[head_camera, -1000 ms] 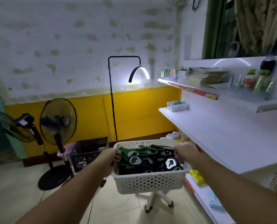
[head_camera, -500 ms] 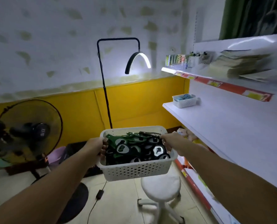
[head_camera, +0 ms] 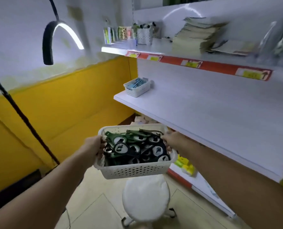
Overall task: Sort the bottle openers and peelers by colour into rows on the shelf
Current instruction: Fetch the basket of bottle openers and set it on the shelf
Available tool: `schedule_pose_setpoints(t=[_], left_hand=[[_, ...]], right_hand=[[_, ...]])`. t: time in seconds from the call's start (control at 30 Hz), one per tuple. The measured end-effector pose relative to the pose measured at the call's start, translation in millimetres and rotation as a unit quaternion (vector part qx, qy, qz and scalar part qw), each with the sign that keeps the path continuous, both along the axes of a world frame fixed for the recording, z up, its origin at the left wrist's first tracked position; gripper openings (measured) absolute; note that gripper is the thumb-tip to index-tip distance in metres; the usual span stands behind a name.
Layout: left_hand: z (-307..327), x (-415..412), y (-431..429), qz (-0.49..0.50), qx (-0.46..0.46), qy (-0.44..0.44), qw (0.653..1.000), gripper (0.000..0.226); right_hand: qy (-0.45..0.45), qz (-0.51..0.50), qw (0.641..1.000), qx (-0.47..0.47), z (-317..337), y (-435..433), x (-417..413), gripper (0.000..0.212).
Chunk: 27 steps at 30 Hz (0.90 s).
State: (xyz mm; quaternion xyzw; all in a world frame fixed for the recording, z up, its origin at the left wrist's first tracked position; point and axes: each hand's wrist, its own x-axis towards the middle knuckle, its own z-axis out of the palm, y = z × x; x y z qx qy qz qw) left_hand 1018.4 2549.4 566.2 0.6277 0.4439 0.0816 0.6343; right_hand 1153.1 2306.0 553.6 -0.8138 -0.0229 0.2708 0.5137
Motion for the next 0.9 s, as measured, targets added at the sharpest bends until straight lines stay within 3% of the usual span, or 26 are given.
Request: schedule_pose_setpoints(t=[0.3,0.53,0.63,0.9], left_hand=[[-33.5,197.3,-59.5,-0.095,-0.046,0.026,0.994,0.031],[-40.6,327.9,-93.3,-0.119,-0.022,0.050,0.991,0.031],[-46.1,362.2,-92.6,-0.125,-0.045,0.050,0.990,0.033],[-58.8,443.0,-84.7,-0.172,-0.004,0.061,0.983,0.035]], right_hand=[[-0.036,-0.185,0.982,-0.002,-52.6,-66.4,149.5,0.038],[-0.002,-0.190,0.982,-0.016,-67.7,-110.4,259.5,0.037],[0.006,-0.194,0.981,-0.014,-69.6,-114.5,291.1,0.034],[0.018,-0.233,0.972,-0.010,-91.4,-105.4,349.1,0.036]])
